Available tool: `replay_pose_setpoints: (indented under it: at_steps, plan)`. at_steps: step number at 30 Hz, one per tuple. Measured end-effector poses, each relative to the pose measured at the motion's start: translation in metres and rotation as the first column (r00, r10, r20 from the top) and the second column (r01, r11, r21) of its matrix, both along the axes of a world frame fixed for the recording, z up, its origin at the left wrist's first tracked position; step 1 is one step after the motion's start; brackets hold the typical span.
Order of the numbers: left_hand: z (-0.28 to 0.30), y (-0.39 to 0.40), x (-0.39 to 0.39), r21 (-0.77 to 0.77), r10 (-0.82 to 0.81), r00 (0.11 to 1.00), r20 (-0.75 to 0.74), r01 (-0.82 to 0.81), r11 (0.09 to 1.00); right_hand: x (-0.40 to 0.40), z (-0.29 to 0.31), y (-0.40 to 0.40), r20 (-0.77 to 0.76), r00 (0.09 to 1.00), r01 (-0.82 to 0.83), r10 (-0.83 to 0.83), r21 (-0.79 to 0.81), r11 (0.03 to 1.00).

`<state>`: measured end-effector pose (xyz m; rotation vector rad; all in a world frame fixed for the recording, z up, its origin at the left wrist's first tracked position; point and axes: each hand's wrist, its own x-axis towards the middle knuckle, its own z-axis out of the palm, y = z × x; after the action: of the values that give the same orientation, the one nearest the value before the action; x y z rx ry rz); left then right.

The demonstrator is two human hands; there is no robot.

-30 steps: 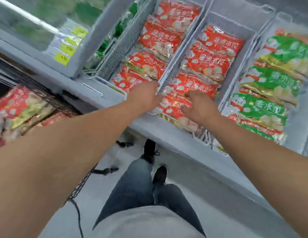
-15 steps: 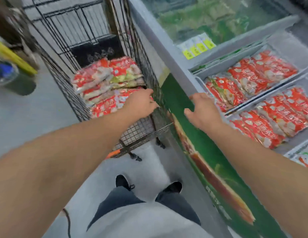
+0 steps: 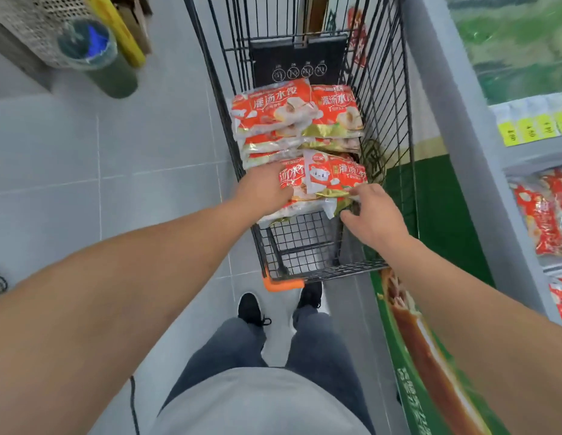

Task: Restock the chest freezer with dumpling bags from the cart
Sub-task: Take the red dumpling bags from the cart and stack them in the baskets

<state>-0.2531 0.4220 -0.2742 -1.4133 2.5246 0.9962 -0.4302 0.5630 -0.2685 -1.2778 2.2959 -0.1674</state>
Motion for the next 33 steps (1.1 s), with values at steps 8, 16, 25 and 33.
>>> replay_pose_setpoints:
  at_steps: [8, 16, 25, 33]
  plan:
    - [-0.06, -0.019, -0.035, 0.121, 0.094, 0.992, 0.09, -0.104, 0.987, -0.053, -0.065, -0.032, 0.059, 0.994, -0.097, 0.09, 0.136, 0.986]
    - [-0.131, -0.038, -0.093, 0.187, 0.17, 0.971, 0.166, -0.2, 0.962, -0.1, -0.143, -0.066, 0.131, 0.97, -0.225, 0.204, 0.174, 0.959]
    - [-0.19, -0.055, -0.131, 0.303, 0.502, 0.854, 0.135, -0.518, 0.8, -0.105, -0.211, -0.077, 0.076, 0.957, -0.277, 0.281, -0.063, 0.959]
    - [-0.181, -0.059, -0.139, 0.445, 0.583, 0.809, 0.075, -0.55, 0.707, -0.094, -0.193, -0.074, 0.23, 0.955, -0.105, 0.188, -0.332, 0.938]
